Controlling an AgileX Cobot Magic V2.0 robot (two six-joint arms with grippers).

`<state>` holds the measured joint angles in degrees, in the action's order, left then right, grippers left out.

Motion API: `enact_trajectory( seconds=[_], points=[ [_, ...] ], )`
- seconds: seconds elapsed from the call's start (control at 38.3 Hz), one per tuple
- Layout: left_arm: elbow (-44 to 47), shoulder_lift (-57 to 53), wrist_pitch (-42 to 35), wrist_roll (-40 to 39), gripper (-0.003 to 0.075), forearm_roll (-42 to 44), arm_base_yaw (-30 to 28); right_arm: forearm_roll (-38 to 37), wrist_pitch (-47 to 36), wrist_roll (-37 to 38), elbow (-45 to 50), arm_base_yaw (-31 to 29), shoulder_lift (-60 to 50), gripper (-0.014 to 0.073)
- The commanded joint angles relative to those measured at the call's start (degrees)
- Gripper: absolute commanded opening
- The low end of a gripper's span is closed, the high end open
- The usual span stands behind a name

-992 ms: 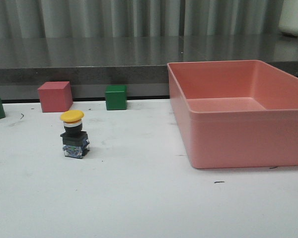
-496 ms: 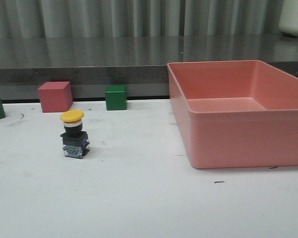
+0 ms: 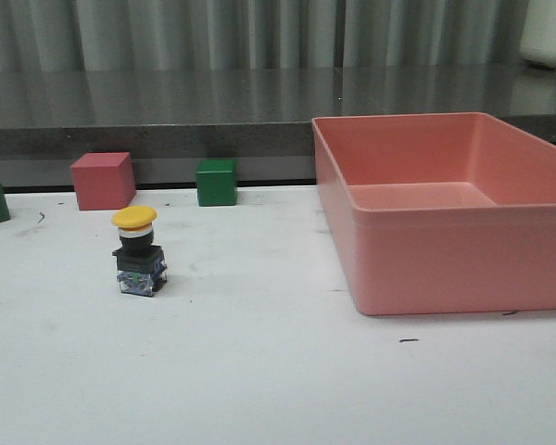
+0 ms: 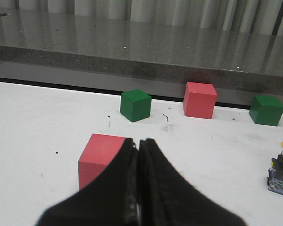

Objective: Place and stand button with both arms

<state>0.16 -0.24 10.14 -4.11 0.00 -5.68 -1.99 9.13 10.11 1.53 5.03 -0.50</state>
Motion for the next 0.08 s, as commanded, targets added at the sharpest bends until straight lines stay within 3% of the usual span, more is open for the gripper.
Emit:
enact_trajectory(
  seconds=[0.0,0.05],
  points=[
    [0.5,-1.4,-5.2,-0.3,-0.0020,-0.5,0.0,0.2,-4.3,-0.5,-0.2,-0.3,-1.1,-0.0063],
    [0.5,-1.4,-5.2,-0.3,-0.0020,-0.5,0.0,0.2,-4.3,-0.5,-0.2,-0.3,-1.1,-0.0063]
  ],
)
